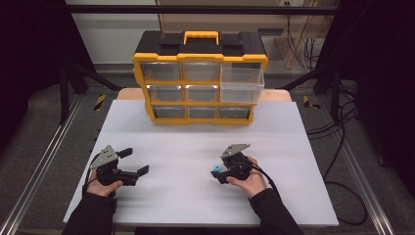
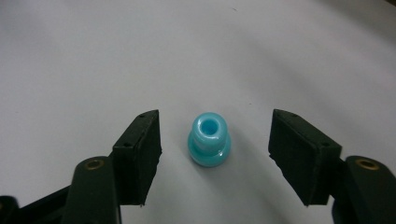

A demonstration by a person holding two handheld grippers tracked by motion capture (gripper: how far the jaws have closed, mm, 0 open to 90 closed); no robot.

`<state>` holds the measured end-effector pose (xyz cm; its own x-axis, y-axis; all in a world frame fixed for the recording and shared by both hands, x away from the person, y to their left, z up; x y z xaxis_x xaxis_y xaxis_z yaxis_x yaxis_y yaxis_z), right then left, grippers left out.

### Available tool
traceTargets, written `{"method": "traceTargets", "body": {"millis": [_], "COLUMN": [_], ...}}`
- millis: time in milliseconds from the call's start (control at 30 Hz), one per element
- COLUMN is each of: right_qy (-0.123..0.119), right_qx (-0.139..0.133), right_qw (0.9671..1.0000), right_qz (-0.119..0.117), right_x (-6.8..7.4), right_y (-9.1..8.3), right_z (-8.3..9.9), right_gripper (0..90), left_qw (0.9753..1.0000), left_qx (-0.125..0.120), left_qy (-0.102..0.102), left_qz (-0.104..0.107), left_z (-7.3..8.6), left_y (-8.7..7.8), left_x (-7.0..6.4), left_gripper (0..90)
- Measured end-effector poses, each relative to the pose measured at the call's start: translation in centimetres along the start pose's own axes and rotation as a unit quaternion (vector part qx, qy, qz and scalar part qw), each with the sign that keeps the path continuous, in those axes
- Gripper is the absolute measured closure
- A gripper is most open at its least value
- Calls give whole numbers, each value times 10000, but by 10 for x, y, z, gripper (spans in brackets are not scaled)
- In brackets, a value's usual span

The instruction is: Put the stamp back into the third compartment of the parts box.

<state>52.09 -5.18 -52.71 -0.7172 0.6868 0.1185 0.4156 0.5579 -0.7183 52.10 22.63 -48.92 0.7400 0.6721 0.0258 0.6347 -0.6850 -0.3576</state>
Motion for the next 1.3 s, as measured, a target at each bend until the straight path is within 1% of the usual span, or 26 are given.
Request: {"method": "traceTargets", "body": {"millis": [267, 633, 867, 1000, 1167, 1300], "right_qy": [29, 44, 14, 63, 35, 44], "right_qx": [93, 183, 195, 214, 193, 197], "right_qw": [9999, 9998, 9998, 9997, 9998, 9998], "right_qz": [-33, -26, -9, -39, -61, -78], "right_x": [1, 0, -1, 0, -1, -1], "right_y": [3, 4, 5, 5, 4, 3], "right_z": [2, 4, 5, 5, 4, 4], "right_gripper": [483, 613, 660, 691, 718, 719], "left_qw": [10000, 10000, 10000, 10000, 10000, 10000], "left_qx": [8, 0, 3, -9, -10, -11], "left_qy": [8, 2, 6, -2, -2, -3], "left_qz": [1, -3, -2, -1, -2, -10], "left_z": [0, 0, 0, 0, 0, 0], "left_y": [0, 0, 0, 0, 0, 0], "left_x": [0, 0, 0, 0, 0, 1], "left_gripper": [8, 8, 9, 9, 9, 9]}}
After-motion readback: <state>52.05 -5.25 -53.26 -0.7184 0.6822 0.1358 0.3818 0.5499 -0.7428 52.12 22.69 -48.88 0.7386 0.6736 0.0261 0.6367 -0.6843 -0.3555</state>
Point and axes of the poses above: each handheld gripper's, and its own axes: y roughly forward along the jaws, z roughly out of its underside, x roughly to its left, the point moved 10 cm from there along y, roughly forward along the jaws, and after that the axes turned 7 degrees about y, right-handed, at the moved point
